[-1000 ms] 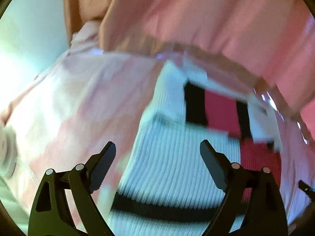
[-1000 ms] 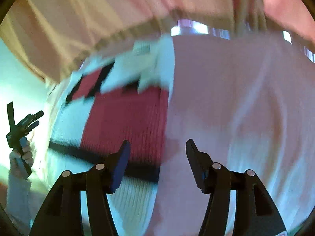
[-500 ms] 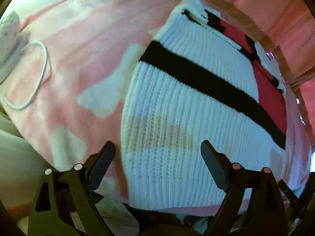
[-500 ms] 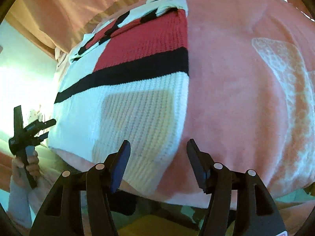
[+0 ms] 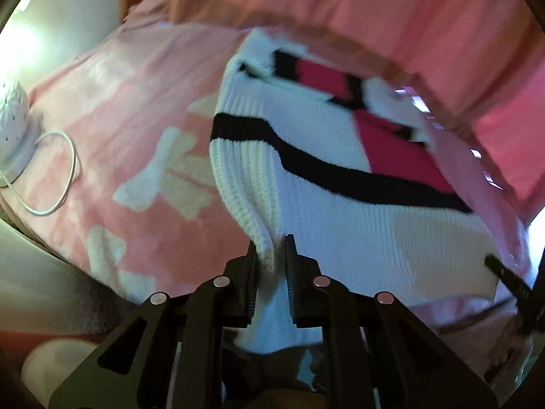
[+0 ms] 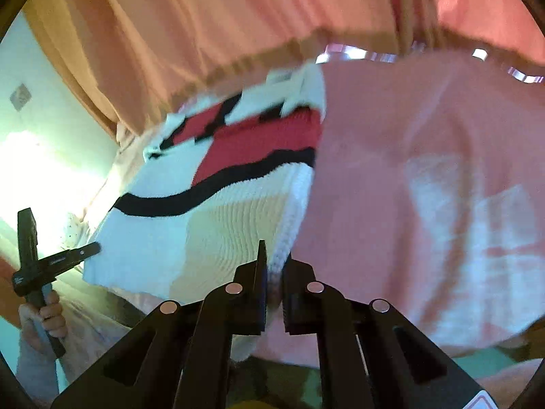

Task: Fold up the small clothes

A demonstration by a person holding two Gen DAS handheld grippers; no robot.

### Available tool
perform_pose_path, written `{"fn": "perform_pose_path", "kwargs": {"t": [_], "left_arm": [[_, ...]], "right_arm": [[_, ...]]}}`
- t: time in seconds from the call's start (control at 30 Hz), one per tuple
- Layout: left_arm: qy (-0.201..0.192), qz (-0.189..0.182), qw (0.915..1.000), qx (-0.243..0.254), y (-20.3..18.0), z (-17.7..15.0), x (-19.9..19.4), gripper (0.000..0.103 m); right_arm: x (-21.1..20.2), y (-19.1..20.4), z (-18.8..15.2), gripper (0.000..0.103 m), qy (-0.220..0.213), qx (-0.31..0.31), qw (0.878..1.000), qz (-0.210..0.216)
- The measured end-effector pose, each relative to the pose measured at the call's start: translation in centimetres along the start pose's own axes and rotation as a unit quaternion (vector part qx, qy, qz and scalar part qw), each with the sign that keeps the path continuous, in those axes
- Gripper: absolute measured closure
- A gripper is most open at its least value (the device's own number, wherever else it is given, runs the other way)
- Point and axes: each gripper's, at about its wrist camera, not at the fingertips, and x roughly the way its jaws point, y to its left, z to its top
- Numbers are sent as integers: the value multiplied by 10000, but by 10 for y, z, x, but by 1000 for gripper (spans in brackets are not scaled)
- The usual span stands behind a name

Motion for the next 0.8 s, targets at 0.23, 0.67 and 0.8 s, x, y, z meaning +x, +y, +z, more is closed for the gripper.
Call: {"fn": "perform_pose_path", "kwargs": {"t": [0.23, 0.67, 0.8], "left_arm": [[378, -316, 9988, 8, -13, -74, -36, 95], [-391, -803, 9954, 350, -36, -79, -134, 99], [-929, -556, 9931, 448, -56, 10, -124, 99]], "right_arm": [[-56, -24, -48, 97, 366, -57, 9991, -194], [-138, 5, -66, 97, 140, -440, 9988, 158], [-111, 5, 24, 97, -459, -634, 9968, 185]]}}
